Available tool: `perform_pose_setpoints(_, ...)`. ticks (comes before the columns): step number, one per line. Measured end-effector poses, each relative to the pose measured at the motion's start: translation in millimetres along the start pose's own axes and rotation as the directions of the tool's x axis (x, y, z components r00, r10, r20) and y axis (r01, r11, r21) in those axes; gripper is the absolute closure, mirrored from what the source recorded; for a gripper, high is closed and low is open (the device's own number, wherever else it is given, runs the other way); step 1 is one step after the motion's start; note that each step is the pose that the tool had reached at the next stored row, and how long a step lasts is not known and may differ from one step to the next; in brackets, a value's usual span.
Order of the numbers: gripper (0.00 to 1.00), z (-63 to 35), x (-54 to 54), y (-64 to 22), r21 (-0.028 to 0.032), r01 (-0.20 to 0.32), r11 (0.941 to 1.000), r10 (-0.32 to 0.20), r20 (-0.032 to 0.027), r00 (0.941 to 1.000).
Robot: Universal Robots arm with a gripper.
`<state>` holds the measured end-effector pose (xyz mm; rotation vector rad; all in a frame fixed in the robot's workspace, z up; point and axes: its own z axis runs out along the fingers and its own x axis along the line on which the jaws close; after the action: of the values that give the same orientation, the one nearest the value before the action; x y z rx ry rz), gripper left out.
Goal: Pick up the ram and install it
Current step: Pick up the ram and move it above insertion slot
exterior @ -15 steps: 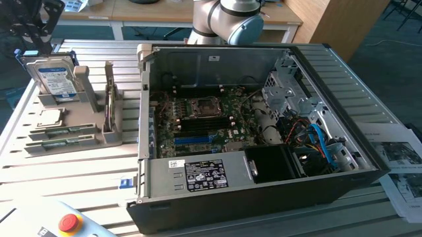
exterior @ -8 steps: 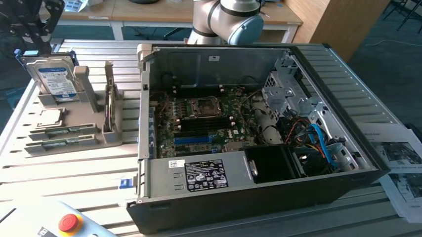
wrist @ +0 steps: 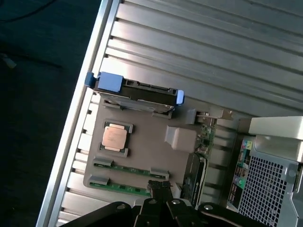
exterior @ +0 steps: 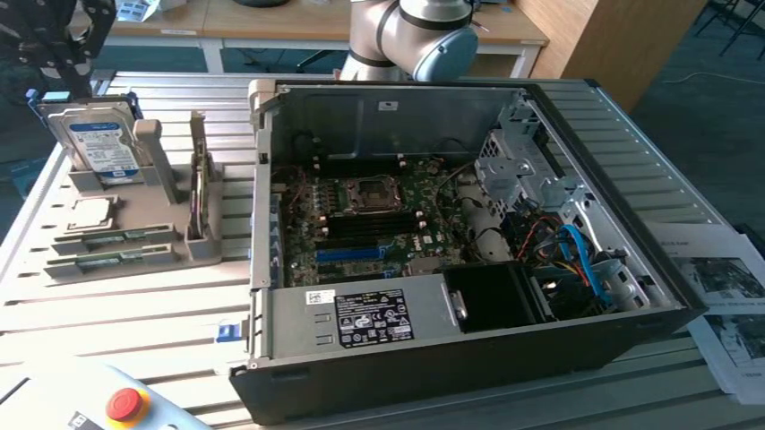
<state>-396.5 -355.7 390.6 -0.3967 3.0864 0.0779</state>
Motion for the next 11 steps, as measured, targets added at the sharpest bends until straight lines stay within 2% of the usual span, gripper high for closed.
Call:
perform_pose_setpoints(3,0.90,0.0,0.0,0.0,-0.0019,0.055,0.9985,-0.055,-0.0025,0.9985)
perform_pose_setpoints(6,0.90,0.0,0.0,0.0,-0.0040,0.109,0.9941,-0.109,-0.0049,0.9941)
perform_pose_setpoints(11,0.90,0.0,0.0,0.0,-0.0078,0.198,0.9801,-0.198,-0.0085,0.9801)
